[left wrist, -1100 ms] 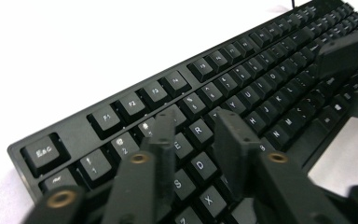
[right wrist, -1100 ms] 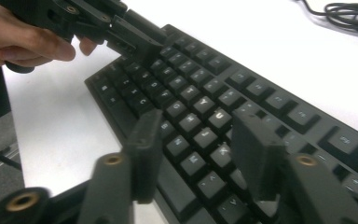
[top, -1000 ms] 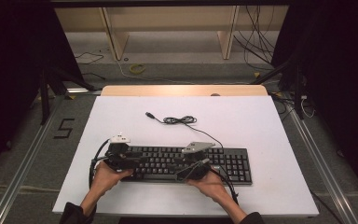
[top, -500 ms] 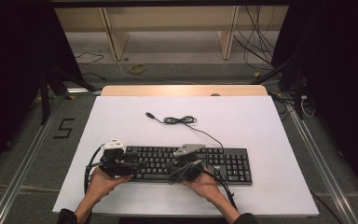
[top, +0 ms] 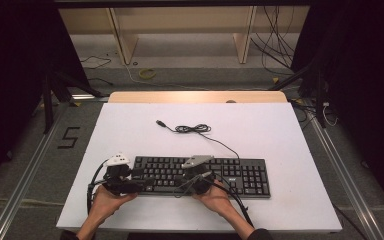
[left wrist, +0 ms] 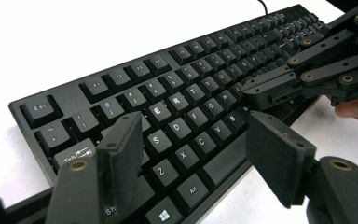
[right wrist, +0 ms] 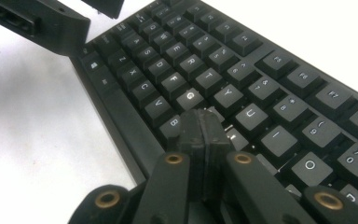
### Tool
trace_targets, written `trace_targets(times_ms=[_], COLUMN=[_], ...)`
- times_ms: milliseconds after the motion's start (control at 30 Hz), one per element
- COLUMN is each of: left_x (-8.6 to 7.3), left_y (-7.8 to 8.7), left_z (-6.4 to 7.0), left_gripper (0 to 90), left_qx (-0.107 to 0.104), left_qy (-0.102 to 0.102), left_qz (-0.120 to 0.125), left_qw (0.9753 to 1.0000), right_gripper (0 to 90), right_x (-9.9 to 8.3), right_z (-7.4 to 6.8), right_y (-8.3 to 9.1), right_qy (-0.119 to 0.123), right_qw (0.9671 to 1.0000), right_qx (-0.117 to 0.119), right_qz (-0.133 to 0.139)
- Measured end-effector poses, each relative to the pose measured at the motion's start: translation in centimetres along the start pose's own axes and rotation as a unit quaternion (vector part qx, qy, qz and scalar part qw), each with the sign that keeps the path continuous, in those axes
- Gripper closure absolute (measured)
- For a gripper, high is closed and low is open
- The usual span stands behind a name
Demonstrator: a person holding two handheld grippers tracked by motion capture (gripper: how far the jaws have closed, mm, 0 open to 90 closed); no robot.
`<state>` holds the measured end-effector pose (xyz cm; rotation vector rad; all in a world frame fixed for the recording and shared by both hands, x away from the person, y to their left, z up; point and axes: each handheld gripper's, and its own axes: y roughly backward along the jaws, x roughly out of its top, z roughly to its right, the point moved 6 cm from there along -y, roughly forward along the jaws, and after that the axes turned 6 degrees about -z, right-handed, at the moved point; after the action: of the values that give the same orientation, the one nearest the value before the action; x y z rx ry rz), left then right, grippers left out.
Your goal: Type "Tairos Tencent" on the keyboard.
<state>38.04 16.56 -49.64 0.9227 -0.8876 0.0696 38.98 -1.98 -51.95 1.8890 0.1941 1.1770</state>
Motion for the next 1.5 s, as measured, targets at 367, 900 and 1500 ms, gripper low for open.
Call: trace_targets(times_ms=[367, 900, 1500], left_x=[-0.3, -0.3, 0.1], left_y=[0.0, 0.0, -0.2], left_z=[0.0, -0.3, -0.3], left_gripper=[33.9, 33.4, 32.5], left_qx=[0.002, 0.009, 0.01], left_qy=[0.0, 0.002, -0.003], left_qz=[0.001, 0.005, 0.009], left_qw=[1.0, 0.9999, 0.9999], right_gripper=[90.0, 88.9, 88.3], right_x=[-0.3, 0.3, 0.6], right_z=[0.0, 0.4, 0.7], right_y=[-0.4, 0.9, 2.1], right_qy=[0.002, -0.018, -0.021], right_qw=[1.0, 0.9997, 0.9991], right_qx=[-0.004, 0.002, 0.006], right_qz=[-0.004, 0.018, 0.035])
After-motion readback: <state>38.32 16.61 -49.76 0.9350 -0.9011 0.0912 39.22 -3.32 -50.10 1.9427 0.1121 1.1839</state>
